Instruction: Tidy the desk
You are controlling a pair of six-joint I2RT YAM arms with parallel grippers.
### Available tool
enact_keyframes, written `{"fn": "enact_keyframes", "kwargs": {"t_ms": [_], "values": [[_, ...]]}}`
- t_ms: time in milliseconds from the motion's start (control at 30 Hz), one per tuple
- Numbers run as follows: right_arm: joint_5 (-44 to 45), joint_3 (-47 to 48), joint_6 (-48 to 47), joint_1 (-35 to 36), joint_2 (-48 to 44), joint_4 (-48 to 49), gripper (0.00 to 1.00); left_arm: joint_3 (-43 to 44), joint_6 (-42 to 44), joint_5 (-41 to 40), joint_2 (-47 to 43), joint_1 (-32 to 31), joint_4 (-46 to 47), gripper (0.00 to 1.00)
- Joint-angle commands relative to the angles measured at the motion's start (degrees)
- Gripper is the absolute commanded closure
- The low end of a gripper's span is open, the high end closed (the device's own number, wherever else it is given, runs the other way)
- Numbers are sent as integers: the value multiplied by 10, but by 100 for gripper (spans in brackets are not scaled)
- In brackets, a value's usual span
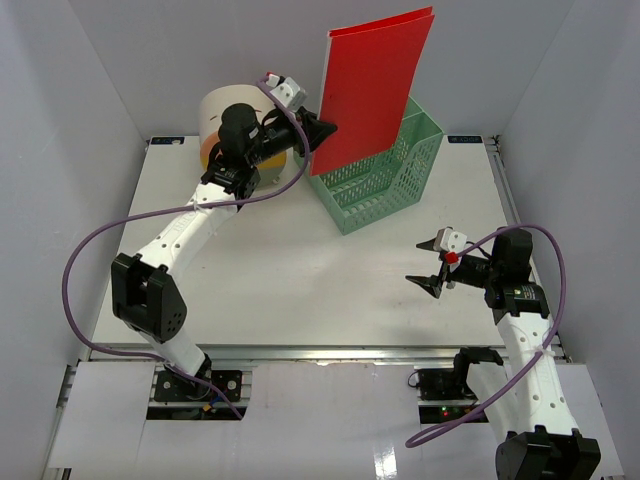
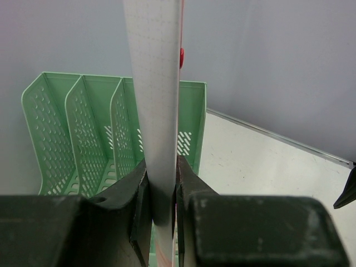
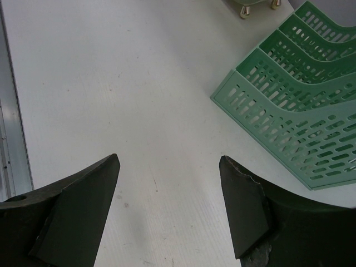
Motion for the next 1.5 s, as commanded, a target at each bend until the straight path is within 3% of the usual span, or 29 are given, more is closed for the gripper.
{"fn": "enact_keyframes", "kwargs": {"t_ms": [0,633,1300,1467], "values": [[-13,-4,-3,-4,-1,14,22,38,5,10,-22,3,14,100],[-11,-4,-3,-5,-2,14,21,49,-53,38,77,3,93,100],[-9,-3,-6,-6,0,14,21,-18,-116,94,219,3,370,100],[-10,-4,-7,-6,2,13,21,-42,-123,97,242,3,426,95]]}}
